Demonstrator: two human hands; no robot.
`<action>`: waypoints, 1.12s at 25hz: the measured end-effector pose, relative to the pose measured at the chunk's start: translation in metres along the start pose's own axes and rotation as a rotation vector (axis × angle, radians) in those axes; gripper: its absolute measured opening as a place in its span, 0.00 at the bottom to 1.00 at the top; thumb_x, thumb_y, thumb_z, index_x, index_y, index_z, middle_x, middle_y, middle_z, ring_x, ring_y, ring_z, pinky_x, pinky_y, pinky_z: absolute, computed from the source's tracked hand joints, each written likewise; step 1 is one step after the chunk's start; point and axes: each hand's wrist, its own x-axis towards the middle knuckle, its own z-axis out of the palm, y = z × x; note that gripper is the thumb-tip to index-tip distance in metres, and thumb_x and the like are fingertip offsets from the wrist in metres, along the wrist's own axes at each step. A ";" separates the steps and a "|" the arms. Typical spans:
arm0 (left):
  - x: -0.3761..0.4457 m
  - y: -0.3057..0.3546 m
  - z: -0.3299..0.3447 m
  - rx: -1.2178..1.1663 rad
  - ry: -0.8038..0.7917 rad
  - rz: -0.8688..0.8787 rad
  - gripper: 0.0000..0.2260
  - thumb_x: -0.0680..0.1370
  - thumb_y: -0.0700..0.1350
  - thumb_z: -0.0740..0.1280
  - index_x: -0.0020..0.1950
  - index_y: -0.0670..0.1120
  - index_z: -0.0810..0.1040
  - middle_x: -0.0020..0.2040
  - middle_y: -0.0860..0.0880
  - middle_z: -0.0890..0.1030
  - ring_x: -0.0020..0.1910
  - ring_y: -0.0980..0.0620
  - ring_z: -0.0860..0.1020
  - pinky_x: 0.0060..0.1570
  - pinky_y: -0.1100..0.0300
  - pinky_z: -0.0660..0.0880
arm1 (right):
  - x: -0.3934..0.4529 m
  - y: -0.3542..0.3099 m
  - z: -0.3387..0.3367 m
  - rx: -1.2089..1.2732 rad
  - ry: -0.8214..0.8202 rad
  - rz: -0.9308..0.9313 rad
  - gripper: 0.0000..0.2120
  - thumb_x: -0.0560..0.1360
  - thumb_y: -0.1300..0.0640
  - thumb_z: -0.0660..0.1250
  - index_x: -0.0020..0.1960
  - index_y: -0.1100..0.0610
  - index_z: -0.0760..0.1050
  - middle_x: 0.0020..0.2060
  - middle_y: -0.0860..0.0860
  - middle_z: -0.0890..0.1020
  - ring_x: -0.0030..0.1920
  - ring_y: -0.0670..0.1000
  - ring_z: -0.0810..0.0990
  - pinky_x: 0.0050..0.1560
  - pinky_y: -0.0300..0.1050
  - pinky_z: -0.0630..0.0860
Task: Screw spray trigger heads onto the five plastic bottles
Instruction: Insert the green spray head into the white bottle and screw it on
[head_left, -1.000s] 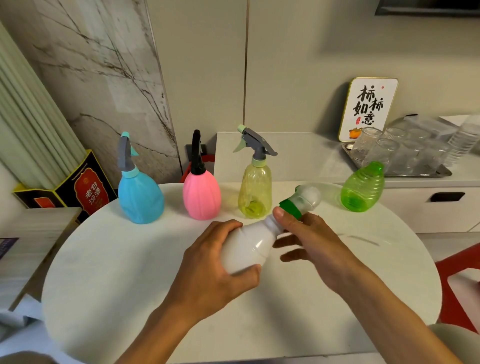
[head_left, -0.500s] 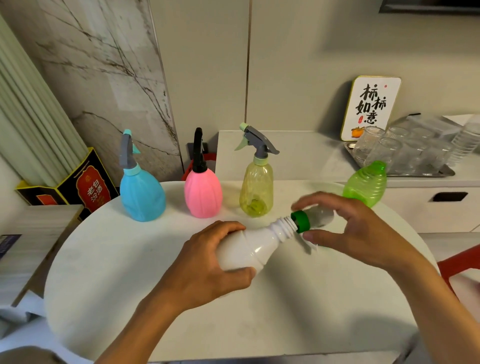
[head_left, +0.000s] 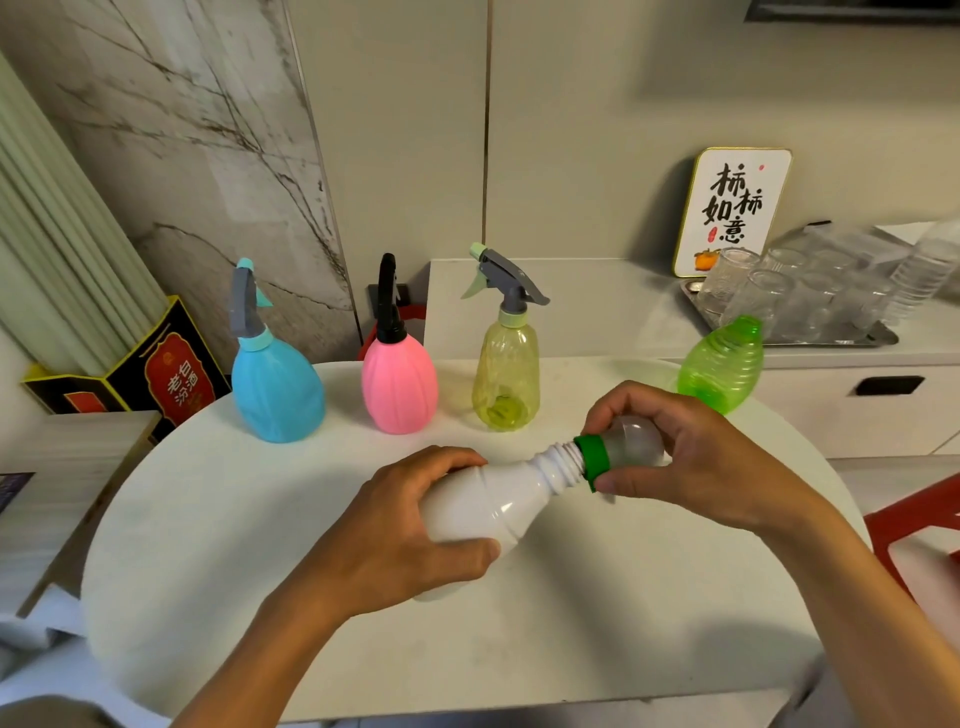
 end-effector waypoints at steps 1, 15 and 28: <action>0.000 0.000 -0.003 0.018 -0.013 0.009 0.29 0.60 0.62 0.74 0.60 0.65 0.73 0.57 0.69 0.75 0.55 0.64 0.76 0.48 0.67 0.76 | -0.001 -0.001 -0.001 0.001 0.002 -0.013 0.18 0.68 0.67 0.78 0.52 0.53 0.77 0.44 0.52 0.83 0.41 0.62 0.81 0.40 0.53 0.80; -0.009 -0.004 -0.035 0.217 -0.005 0.102 0.30 0.59 0.63 0.74 0.59 0.69 0.70 0.59 0.72 0.71 0.58 0.67 0.72 0.52 0.69 0.74 | 0.003 -0.009 0.030 -0.035 -0.026 -0.092 0.17 0.71 0.56 0.75 0.57 0.49 0.73 0.45 0.49 0.81 0.41 0.54 0.79 0.41 0.49 0.78; -0.009 -0.005 -0.025 0.368 0.050 0.172 0.34 0.60 0.63 0.72 0.64 0.63 0.66 0.60 0.65 0.73 0.55 0.64 0.71 0.50 0.74 0.68 | 0.006 -0.002 0.039 0.081 0.018 0.098 0.20 0.70 0.45 0.74 0.58 0.45 0.72 0.41 0.50 0.81 0.34 0.51 0.78 0.28 0.50 0.75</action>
